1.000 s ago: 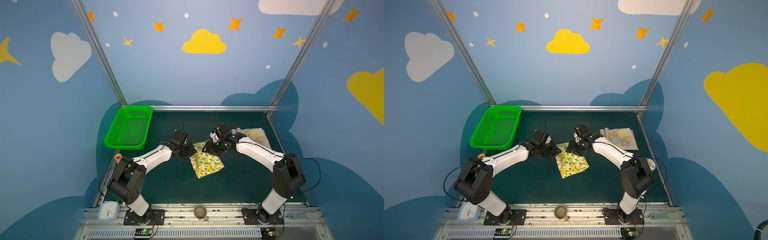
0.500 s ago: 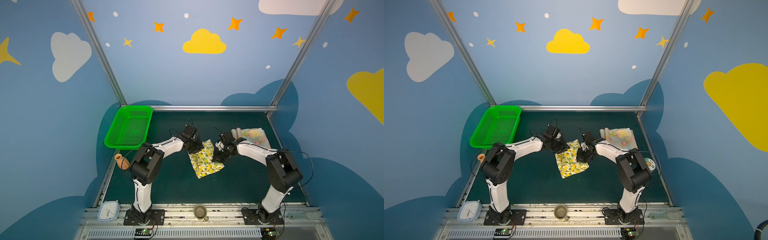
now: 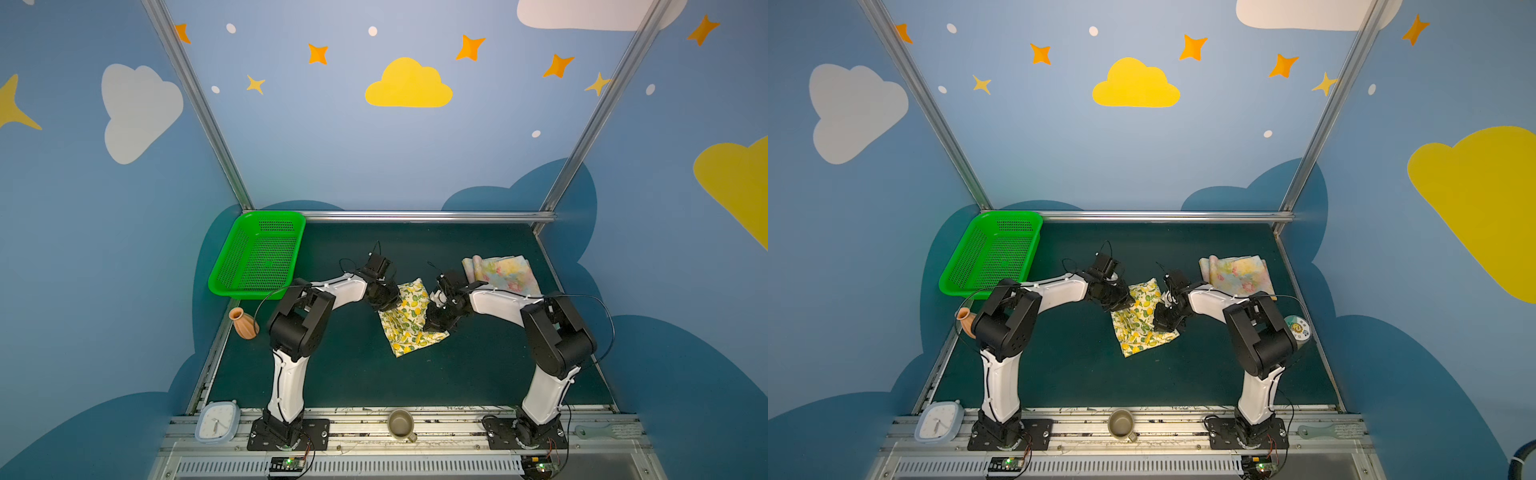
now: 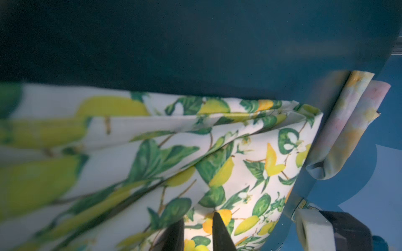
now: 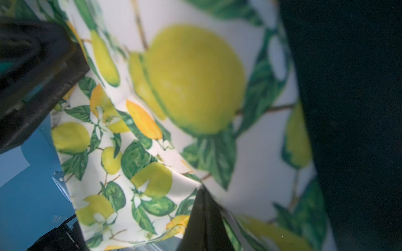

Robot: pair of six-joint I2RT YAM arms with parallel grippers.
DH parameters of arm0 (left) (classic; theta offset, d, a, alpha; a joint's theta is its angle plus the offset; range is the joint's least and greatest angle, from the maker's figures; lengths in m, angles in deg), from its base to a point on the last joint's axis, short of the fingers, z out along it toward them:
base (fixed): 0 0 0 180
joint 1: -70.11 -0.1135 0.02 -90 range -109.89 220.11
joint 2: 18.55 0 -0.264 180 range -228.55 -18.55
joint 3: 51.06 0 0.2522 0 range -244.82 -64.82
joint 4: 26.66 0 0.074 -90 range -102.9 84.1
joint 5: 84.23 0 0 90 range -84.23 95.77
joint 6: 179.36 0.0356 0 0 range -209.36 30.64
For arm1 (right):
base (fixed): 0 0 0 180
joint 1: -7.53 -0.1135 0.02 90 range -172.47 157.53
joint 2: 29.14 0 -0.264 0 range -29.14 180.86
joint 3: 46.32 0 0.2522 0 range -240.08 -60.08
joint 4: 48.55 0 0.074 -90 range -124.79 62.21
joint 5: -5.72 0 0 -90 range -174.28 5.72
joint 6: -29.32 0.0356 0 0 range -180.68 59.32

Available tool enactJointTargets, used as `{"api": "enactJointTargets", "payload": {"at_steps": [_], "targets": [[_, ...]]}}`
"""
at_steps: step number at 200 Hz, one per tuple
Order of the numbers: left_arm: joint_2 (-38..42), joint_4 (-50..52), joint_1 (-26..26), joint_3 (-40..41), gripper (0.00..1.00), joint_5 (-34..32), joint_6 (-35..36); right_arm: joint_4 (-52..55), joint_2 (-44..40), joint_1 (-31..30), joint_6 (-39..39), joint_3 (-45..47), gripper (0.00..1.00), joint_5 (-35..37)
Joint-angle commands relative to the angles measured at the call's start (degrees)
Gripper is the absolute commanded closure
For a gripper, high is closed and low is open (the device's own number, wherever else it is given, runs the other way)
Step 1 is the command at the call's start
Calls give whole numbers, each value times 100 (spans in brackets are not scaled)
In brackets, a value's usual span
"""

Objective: Fold and stack skirts
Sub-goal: Rotate the skirt at the center of the table.

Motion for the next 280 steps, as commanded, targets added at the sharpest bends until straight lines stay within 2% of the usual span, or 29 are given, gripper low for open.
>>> {"api": "enactJointTargets", "payload": {"at_steps": [1, 32, 62, 95, 123, 162, 206, 240, 280], "targets": [[-476, 317, -76, -260, 75, -214, 315, 60, 121, -355, 327, 318, 100, 320], [-601, 246, -95, -831, 76, -139, 604, -14, 101, -768, 596, 63, 100, 487], [-117, 50, -88, -932, 75, 14, 706, 252, -141, -871, 477, -399, 100, 463], [742, 10, -66, -417, 74, 45, 479, 724, -662, -639, 119, -814, 100, 456], [1304, 86, 61, 237, 73, -12, 169, 838, -790, -141, -222, -1061, 100, 14], [1801, -74, 434, 1271, 73, -227, -233, 1008, -188, 343, -724, -1640, 100, -374], [1748, -225, 795, 1844, 74, -339, -570, 1024, 727, 583, -876, -2148, 100, -508], [1598, -213, 862, 2023, 75, -444, -673, 907, 1147, 670, -819, -2076, 100, -389], [1362, -92, 732, 2006, 76, -615, -562, 680, 1171, 624, -708, -1514, 100, -125]]}}
